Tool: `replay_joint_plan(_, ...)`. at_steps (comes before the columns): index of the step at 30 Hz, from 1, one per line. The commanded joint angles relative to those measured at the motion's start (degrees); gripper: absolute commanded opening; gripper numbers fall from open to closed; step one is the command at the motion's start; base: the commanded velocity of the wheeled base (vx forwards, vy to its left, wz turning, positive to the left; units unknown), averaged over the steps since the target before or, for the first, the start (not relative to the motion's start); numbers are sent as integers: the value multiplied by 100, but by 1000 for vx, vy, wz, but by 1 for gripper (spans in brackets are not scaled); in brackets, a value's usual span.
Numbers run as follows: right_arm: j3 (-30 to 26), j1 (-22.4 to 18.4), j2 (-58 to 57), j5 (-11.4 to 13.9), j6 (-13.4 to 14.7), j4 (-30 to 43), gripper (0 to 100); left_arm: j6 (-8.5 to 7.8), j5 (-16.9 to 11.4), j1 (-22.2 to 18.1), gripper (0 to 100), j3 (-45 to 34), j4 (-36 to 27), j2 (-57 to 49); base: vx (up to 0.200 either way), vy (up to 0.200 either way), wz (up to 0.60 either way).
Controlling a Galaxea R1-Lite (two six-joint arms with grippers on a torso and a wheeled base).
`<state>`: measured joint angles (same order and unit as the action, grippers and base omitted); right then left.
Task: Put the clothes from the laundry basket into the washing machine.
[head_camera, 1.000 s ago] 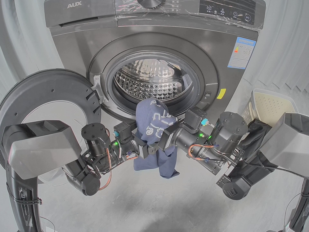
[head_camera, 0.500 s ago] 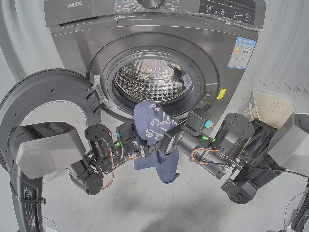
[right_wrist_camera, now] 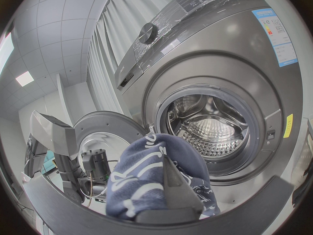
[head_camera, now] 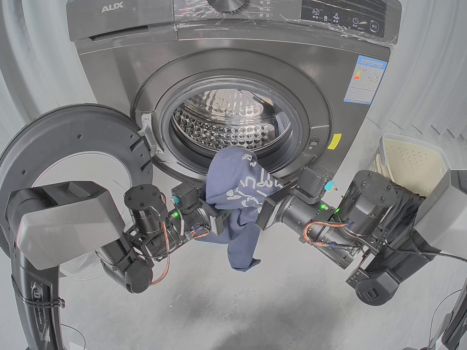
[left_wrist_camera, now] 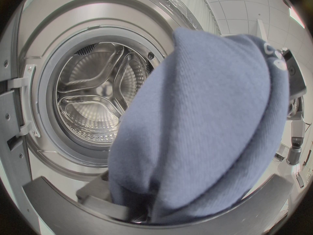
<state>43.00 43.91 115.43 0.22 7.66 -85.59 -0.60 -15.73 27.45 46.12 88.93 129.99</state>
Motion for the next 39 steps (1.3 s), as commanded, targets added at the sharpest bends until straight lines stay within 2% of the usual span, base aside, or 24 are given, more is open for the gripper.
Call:
replay_joint_plan(1,-230,-190,-126,-4,-1,25,0,60,70,6,0,-50,19,-263,0,0,0)
replay_joint_plan(5,-432,-427,-74,48,-18,25,0,156,122,32,0,-270,10,-571,0,0,0)
replay_joint_plan(9,-450,-462,32,66,-27,16,0,200,122,50,0,-481,10,-826,0,0,0)
replay_joint_plan(16,-397,-313,515,75,-54,-2,0,236,122,146,0,-929,10,-1318,0,0,0)
replay_joint_plan(28,-336,-137,586,92,-54,-195,0,244,193,269,0,-1017,28,-1388,0,0,0)
replay_joint_plan(29,-353,-111,542,92,-45,-195,100,253,193,261,0,-1035,28,-1432,0,0,0)
replay_joint_plan(32,-450,-102,348,101,-45,-169,100,297,201,261,0,-1122,28,-1547,0,0,0)
replay_joint_plan(33,-705,-102,155,154,-80,-151,100,367,201,269,0,-1254,19,-1766,0,0,0)
replay_joint_plan(36,-925,-111,-56,224,-124,-125,100,385,193,278,0,-1439,28,-1969,0,0,0)
replay_joint_plan(38,-1610,-164,-495,505,-361,-107,100,403,140,331,0,-1922,19,-2513,0,0,0)
replay_joint_plan(39,-1610,-164,-495,505,-361,-107,100,403,140,331,0,-1922,19,-2513,0,0,0)
